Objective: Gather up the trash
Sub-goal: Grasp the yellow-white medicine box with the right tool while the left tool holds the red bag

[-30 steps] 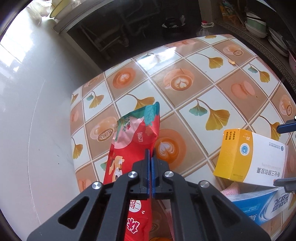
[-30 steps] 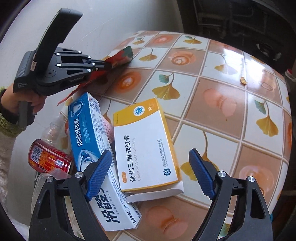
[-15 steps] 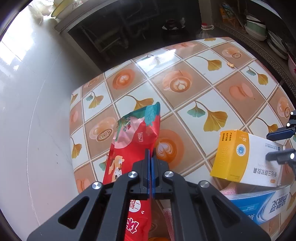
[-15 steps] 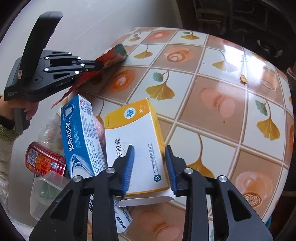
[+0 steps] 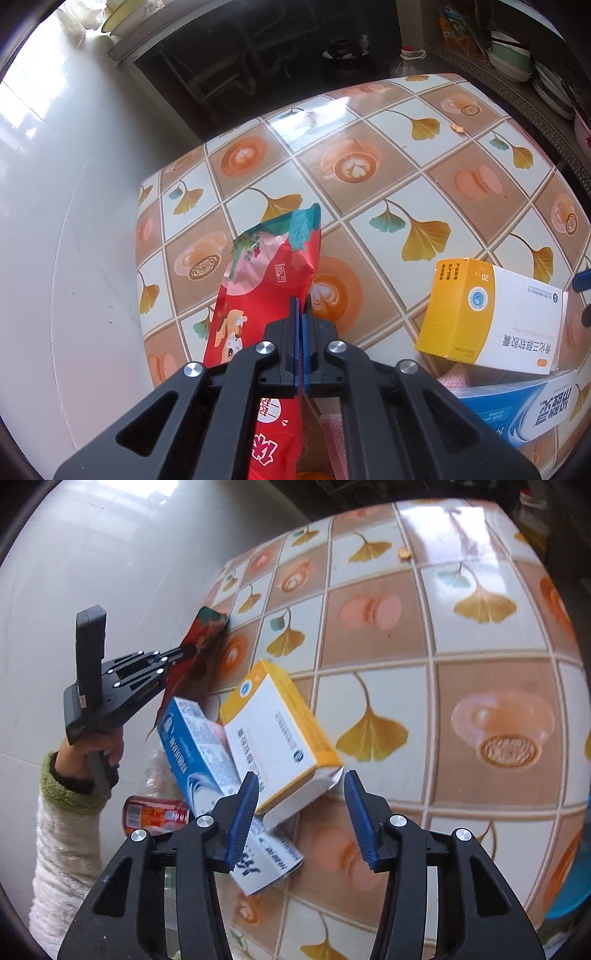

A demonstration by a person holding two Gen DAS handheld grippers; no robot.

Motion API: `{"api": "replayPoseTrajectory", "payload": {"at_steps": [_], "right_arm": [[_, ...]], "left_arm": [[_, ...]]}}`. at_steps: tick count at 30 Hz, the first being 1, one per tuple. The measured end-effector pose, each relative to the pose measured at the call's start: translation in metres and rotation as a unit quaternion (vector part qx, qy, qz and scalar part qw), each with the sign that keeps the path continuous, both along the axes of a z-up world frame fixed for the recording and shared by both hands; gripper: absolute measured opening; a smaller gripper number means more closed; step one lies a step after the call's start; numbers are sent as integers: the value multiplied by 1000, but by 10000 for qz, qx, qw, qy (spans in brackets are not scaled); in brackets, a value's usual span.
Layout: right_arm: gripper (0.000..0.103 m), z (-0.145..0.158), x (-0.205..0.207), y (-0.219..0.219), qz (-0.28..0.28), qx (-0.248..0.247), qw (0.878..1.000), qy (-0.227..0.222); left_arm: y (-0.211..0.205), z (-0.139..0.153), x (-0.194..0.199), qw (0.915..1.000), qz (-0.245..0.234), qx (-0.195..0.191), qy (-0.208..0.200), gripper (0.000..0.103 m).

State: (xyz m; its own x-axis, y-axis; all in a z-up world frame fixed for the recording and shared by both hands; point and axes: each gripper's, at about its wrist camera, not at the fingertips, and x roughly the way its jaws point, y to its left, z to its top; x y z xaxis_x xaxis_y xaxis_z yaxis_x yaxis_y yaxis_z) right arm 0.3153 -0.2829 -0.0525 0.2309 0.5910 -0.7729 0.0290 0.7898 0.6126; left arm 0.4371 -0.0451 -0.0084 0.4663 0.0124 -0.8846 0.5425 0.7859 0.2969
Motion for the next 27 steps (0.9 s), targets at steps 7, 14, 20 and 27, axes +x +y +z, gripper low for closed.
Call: {"api": "replayPoseTrajectory", "payload": {"at_steps": [7,14,20,27], "right_arm": [[24,-31,7,17,-276,483,9965,621],[4,-24,10,-5,-877,621,9936,360],[4,-14,-18,-47,-1303,138,9912,199],[58,15,-62,-37,-599,-1275,9898,-202]], "left_arm": [[-1,0,-2,10000,26,-17,-7,1],[1,2,-3,10000,42,0,-11,1],[-2,2,-5,10000,-3,-47,-21,1],[-7,2,-5,10000,-74,-57,-31,1]]}}
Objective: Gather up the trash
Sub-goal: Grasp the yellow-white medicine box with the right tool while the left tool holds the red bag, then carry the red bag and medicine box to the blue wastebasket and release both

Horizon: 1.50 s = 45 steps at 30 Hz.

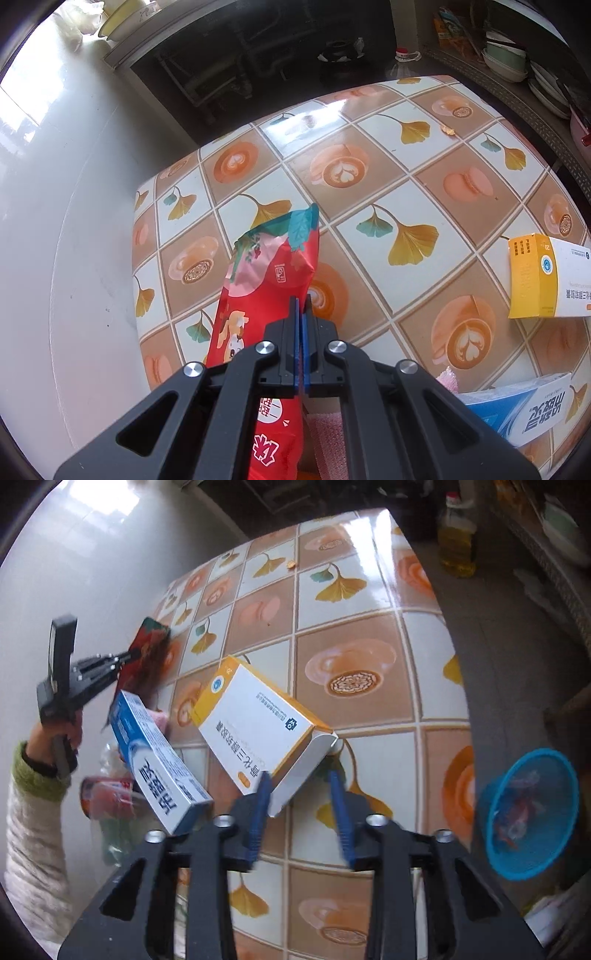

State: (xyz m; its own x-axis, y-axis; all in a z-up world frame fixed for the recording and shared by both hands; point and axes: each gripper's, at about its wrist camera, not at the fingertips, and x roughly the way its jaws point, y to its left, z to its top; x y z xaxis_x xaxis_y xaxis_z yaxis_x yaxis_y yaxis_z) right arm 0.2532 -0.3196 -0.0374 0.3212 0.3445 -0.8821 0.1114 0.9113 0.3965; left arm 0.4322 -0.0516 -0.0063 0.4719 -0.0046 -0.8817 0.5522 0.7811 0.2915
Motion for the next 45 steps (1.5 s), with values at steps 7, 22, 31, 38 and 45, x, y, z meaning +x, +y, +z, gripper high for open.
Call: {"api": "replayPoseTrajectory", "payload": {"at_steps": [7,22,31,38,45], "right_arm": [[85,22,20,45,1317,-952,9828,-878],[72,-37,64,84,2581,-1941,9444,-614],[71,-17,59,67,1916,-1772,9612,-897],[71,33,15,34,888,-1491,9746,-1417],[71,87,-74,-15,-310,-1205,9710,-2040]], "left_arm": [[3,2,1,10000,44,-3,-49,1],[48,86,-15,9921,352,-667,-1000,0],[51,134,-49,9824,339,-1072,-1494,0],[25,182,-102,9686,-44,-1539,-1954,0],[-45,212,-176,9528,-965,-2002,-2069,0]]}}
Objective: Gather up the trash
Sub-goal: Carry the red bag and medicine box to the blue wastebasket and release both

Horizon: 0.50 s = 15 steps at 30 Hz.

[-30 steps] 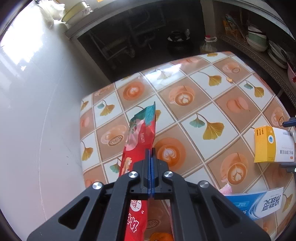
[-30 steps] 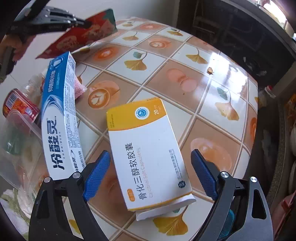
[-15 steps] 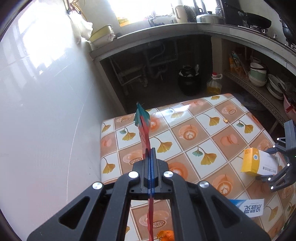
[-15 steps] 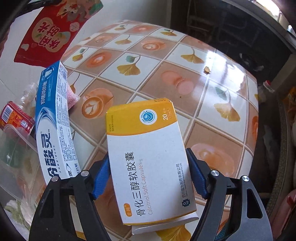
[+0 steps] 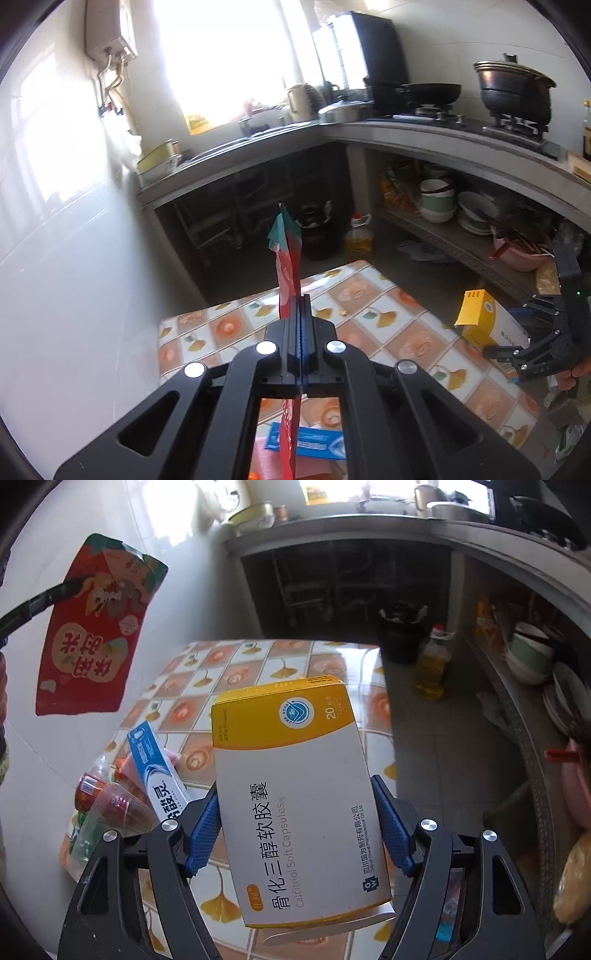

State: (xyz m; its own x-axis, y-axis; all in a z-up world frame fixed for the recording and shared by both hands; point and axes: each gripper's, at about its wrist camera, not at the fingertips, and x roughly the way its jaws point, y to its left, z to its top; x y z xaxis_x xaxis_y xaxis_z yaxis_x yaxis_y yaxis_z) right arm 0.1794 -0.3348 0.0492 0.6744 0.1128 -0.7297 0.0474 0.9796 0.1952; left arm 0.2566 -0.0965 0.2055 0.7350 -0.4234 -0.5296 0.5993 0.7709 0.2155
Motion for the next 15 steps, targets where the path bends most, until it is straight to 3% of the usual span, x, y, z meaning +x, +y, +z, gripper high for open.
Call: {"api": "replayPoseTrajectory", "payload": {"at_steps": [7,15], "right_arm": [[71,9,-96,-46,-908,297,9949,-329],[71,-42,-187,-119,-2201,1107,9692,-43]], "left_arm": [[-91,-18,-68,9916,-1217,-299,321,0],[-192,-60,-112,9705,-2026,-518,1200,0]]}}
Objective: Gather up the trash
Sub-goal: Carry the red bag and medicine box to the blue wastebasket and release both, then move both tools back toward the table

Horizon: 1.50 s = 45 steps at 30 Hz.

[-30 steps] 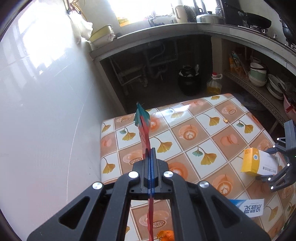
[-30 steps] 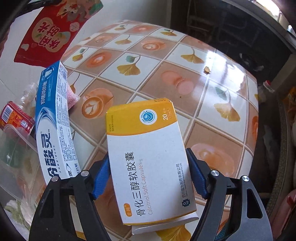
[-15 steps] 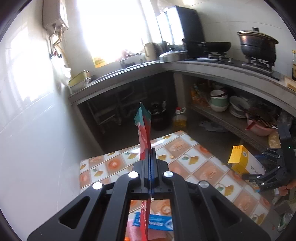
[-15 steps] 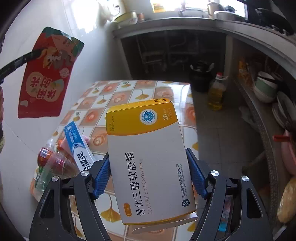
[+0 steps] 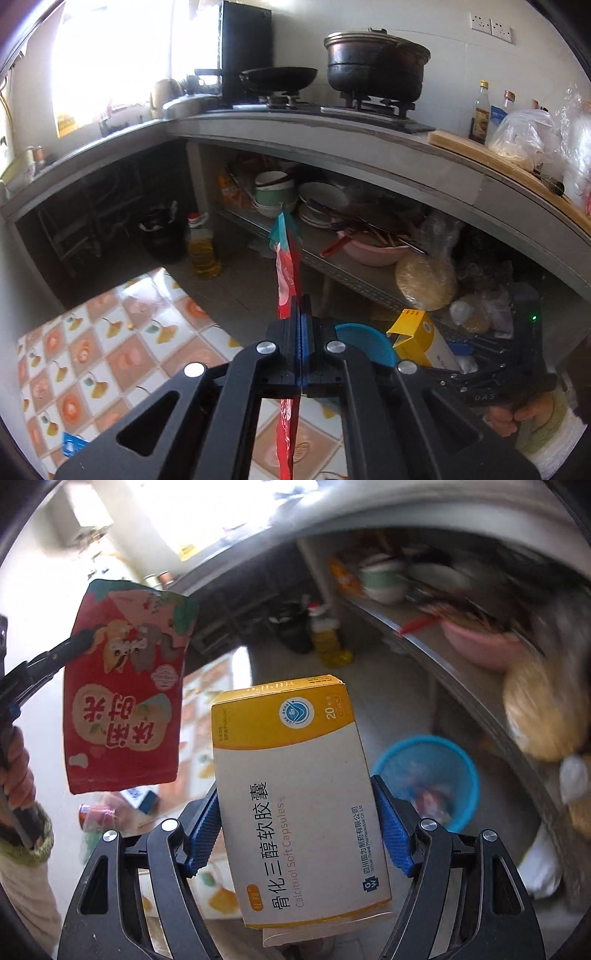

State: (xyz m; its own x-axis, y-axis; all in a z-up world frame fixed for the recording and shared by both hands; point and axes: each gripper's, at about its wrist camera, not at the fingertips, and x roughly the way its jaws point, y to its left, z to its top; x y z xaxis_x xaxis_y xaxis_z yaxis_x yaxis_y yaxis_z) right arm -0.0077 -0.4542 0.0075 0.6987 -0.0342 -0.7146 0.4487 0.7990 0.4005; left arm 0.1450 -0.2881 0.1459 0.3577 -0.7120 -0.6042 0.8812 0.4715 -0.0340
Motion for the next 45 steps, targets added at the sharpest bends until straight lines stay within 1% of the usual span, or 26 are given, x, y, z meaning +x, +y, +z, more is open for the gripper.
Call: {"api": "replayPoseTrajectory", "payload": {"at_steps": [2,5,9,12,16,18,19,21,23,24,25,26,27,29,31,32,34,37,41,43,45], "right_arm": [[71,-19,-21,-20,-339,254,9990,127],[71,-51,-47,-45,-795,614,9945,309],[71,-96,-59,-72,-1154,1085,9859,542],[71,-128,-54,-90,-1306,1407,9789,705],[71,-165,-43,-113,-1436,1718,9707,877],[71,-181,-30,-126,-1498,1873,9660,965],[71,-187,-30,-131,-1533,1924,9642,989],[71,-198,-18,-144,-1596,1937,9623,1046],[73,-210,-2,-156,-1641,2014,9598,1067],[73,-215,7,-164,-1647,2065,9588,1043],[78,-225,16,-172,-1626,2106,9588,994],[80,-234,22,-178,-1622,2113,9588,987],[81,-242,25,-184,-1630,2058,9591,1062],[81,-256,27,-191,-1749,1911,9565,1343],[81,-261,22,-192,-1813,1920,9548,1368],[81,-261,17,-191,-1854,1891,9548,1352],[81,-258,7,-185,-1914,1767,9562,1339],[81,-250,-9,-171,-1942,1534,9594,1350],[81,-228,-28,-147,-1939,1201,9656,1249],[81,-215,-33,-133,-1884,1027,9698,1160],[81,-201,-33,-119,-1772,832,9750,1051]], "left_arm": [[-28,-17,-13,9997,-176,91,147,0],[-71,-45,-25,9972,-429,261,560,0],[-120,-90,-32,9932,-561,623,813,0],[-158,-134,-22,9854,-470,976,1311,0],[-195,-188,-6,9738,-272,1378,1787,0],[-211,-208,5,9660,-163,1526,2083,0],[-219,-216,10,9629,-105,1585,2179,0],[-235,-229,19,9590,-12,1697,2271,0],[-247,-239,28,9547,97,1724,2422,1],[-253,-246,35,9508,156,1673,2602,6],[-255,-249,40,9479,196,1614,2739,10],[-256,-252,45,9462,287,1563,2818,22],[-255,-253,48,9458,379,1551,2829,30],[-250,-252,52,9445,478,1501,2884,35],[-242,-249,53,9441,431,1532,2886,37],[-237,-245,52,9459,426,1575,2803,37],[-227,-234,50,9515,389,1589,2606,37],[-209,-212,47,9594,315,1467,2387,39],[-172,-168,30,9725,163,1239,1964,49],[-151,-148,21,9772,112,1139,1790,53],[-125,-127,10,9818,58,978,1629,61]]}}
